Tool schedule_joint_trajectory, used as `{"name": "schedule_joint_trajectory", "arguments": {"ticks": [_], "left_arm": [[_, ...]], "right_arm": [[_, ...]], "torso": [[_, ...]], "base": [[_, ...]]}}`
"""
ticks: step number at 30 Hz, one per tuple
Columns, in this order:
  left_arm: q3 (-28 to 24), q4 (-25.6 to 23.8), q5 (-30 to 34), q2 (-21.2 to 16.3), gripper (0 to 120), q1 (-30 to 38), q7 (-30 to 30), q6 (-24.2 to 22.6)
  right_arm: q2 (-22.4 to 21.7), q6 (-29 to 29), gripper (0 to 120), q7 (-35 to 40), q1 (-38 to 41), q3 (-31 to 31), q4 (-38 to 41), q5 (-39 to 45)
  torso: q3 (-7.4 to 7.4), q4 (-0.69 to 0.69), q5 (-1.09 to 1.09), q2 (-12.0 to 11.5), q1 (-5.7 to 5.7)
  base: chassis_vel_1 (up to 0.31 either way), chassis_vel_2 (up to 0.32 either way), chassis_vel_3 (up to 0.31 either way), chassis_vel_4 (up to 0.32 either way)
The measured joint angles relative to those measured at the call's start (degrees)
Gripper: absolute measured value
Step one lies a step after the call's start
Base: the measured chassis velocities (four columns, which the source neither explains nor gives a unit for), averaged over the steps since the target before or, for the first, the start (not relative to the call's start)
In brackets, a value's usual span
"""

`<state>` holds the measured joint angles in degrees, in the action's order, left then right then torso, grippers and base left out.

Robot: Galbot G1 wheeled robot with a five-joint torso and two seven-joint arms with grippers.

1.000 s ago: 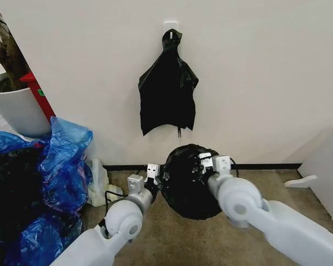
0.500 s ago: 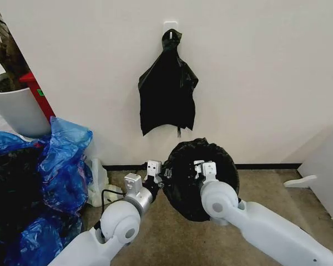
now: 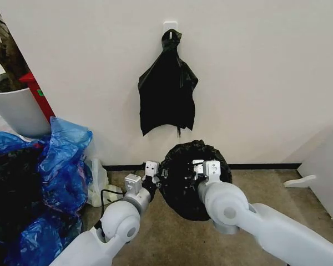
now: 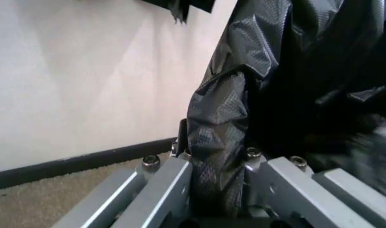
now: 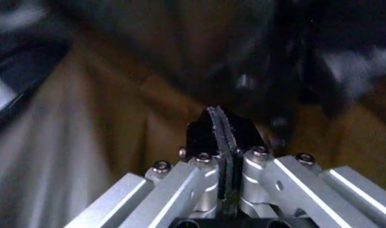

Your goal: Place the garbage bag over the trash bin.

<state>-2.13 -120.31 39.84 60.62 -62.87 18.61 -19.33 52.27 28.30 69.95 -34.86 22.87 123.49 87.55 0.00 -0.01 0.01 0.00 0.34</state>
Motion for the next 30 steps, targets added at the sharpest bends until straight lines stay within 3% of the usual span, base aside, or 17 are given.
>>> {"name": "schedule_joint_trajectory", "arguments": {"ticks": [8, 16, 21, 30], "left_arm": [[1.38, -4.26, -1.75, -1.85, 2, -3.91, -2.01, 0.74], [2.21, -7.61, -2.43, -2.92, 2, -6.01, -3.73, 1.71], [2.31, -8.20, -2.70, -2.93, 2, -6.66, -4.01, 1.80], [1.94, -4.58, -2.41, -1.76, 2, -4.80, -2.33, 1.92]], "right_arm": [[4.11, -0.15, 0, -0.59, 0.74, -1.03, -9.12, -1.49], [4.57, -0.14, 0, -0.80, 1.91, -1.07, -12.12, -0.76], [4.38, -0.39, 0, -0.79, 1.95, -1.05, -12.21, -0.72], [1.51, -0.84, 0, -0.07, 1.92, 0.23, -3.87, 2.75]], "torso": [[0.00, 0.02, -0.01, 0.00, 0.00], [0.00, 0.00, -0.02, 0.00, 0.00], [0.00, 0.00, -0.01, 0.00, 0.00], [0.00, -0.01, -0.02, 0.00, 0.00]], "base": [[0.000, 0.000, 0.000, 0.000], [0.000, 0.000, 0.000, 0.000], [0.000, 0.000, 0.000, 0.000], [0.000, 0.000, 0.000, 0.000]]}}
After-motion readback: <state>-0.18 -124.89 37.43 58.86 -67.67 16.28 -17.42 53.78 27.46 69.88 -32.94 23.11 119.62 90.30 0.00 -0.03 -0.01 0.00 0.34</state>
